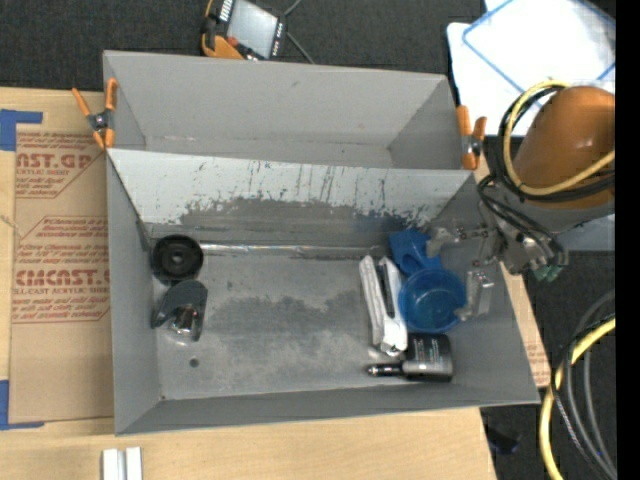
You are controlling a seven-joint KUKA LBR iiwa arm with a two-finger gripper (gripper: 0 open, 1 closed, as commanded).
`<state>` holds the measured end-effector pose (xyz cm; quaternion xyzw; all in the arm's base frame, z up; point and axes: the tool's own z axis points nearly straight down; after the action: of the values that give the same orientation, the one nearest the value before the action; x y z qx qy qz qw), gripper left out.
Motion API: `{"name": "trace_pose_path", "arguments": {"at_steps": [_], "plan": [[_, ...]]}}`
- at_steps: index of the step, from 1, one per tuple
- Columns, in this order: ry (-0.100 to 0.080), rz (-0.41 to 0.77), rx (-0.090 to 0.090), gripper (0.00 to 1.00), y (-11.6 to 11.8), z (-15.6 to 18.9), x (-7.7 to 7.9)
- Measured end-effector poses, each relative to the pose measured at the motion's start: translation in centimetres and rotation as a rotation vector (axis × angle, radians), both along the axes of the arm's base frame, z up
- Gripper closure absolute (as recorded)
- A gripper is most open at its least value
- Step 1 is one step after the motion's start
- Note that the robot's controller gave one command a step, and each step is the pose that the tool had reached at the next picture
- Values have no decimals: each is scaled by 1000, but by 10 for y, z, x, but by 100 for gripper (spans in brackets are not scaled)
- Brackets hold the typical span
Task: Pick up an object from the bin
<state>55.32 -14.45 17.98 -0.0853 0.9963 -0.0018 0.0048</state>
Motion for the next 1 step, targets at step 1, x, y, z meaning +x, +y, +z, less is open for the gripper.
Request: {"name": "trace_pose_path", "arguments": {"at_steps": [1], "plan": [[-12, 13, -3, 0, 2, -14, -3]]}}
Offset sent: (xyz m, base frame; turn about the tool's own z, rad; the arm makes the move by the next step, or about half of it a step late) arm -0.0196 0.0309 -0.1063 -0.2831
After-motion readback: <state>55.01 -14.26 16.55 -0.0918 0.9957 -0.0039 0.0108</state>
